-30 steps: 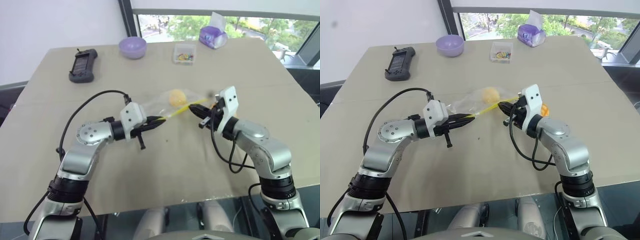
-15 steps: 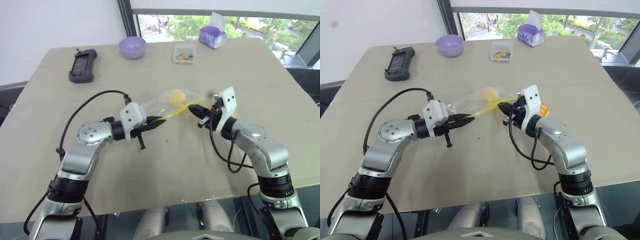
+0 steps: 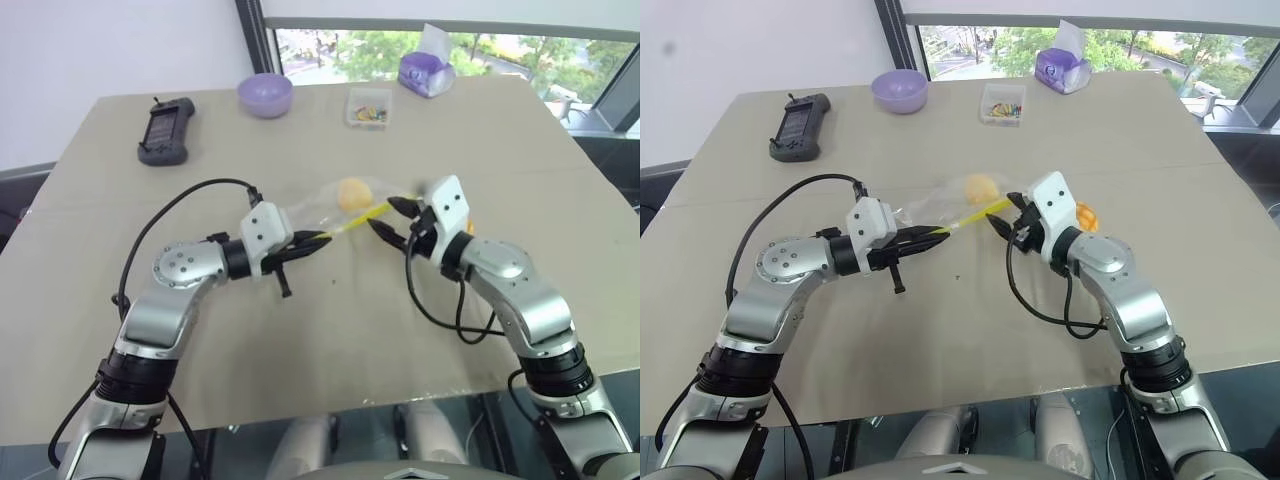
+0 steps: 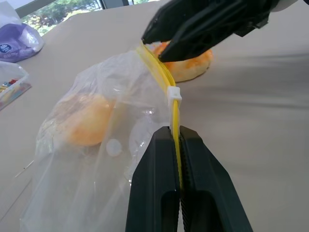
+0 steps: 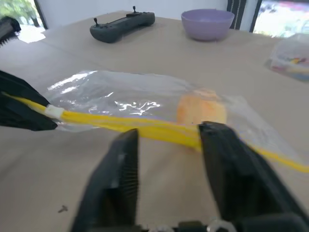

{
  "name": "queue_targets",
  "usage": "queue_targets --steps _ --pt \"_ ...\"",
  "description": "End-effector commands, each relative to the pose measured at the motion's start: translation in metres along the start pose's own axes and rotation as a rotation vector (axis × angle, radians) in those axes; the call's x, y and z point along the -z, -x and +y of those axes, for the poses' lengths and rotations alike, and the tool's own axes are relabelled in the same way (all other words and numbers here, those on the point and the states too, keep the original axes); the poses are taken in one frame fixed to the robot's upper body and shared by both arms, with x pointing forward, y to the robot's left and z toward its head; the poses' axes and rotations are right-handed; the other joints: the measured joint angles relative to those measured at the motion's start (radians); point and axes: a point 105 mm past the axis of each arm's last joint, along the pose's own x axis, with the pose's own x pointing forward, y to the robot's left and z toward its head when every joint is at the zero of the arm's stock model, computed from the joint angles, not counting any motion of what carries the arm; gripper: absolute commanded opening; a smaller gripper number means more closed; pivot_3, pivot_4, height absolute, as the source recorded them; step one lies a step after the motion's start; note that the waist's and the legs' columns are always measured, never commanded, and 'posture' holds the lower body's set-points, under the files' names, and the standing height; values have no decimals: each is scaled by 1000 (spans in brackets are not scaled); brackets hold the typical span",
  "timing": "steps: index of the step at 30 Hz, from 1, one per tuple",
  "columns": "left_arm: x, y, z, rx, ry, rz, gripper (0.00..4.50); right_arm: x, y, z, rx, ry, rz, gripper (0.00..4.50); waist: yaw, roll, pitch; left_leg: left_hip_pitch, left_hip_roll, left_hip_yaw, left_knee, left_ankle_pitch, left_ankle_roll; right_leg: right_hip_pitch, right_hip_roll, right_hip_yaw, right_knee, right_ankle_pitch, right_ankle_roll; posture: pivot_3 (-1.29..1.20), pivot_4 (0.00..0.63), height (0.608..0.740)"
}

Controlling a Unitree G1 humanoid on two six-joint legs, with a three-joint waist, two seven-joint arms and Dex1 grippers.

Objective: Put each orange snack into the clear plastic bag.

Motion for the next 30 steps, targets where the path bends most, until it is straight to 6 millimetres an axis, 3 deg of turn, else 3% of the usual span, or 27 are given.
queue_targets --steps 1,6,22,30 --pt "-10 1 1 -1 -37 -27 0 -21 4 -2 32 205 -71 3394 0 0 0 0 0 0 0 0 0 0 0 0 0 0 0 0 150 740" --pt "-9 0 0 1 -39 -27 0 -25 3 -10 69 346 -72 3394 -1 0 0 0 0 0 0 0 0 0 0 0 0 0 0 0 150 740" --pt "1 4 -2 -2 -35 -26 0 -11 -4 -8 41 455 -21 3394 0 0 0 0 0 0 0 0 0 0 0 0 0 0 0 0 150 740" --pt "10 6 -4 8 -40 -23 0 -14 -9 -8 43 469 -33 3394 0 0 0 0 0 0 0 0 0 0 0 0 0 0 0 0 150 740"
